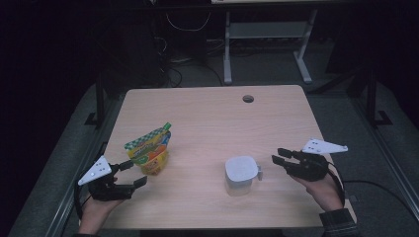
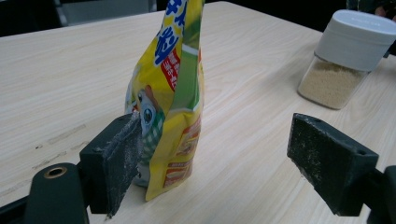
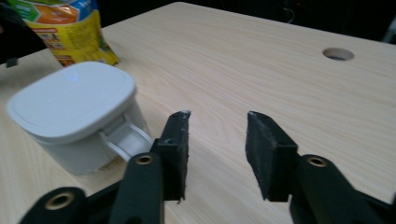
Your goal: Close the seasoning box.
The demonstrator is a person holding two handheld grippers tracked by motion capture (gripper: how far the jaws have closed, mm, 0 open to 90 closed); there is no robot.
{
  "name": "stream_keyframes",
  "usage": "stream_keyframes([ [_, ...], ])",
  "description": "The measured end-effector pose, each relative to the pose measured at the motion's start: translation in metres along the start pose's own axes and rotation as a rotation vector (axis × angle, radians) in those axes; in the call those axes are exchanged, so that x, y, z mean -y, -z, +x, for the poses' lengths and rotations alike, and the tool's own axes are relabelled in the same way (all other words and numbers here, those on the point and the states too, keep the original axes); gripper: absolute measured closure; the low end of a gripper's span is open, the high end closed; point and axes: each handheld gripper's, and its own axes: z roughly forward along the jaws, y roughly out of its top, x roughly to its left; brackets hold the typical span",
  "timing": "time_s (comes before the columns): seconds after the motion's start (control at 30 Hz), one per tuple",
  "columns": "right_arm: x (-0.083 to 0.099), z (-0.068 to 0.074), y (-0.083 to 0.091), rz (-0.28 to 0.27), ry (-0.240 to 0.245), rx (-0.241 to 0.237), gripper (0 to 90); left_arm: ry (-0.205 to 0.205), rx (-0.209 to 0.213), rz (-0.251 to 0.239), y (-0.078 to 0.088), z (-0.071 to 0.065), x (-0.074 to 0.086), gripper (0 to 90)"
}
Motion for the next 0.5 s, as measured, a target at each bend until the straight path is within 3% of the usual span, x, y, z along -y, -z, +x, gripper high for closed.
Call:
stream_keyframes([
  [0.37, 0.025, -0.018, 0.005, 0.028, -0.046, 0.094, 31.1, -0.015, -0.001, 0.02, -0.004, -0.001, 0.002, 17.9],
  [0.5, 0.032, -0.026, 0.004, 0.044, -0.06, 0.121, 26.8, -0.022, -0.004, 0.038, -0.006, 0.0, 0.004, 17.9],
])
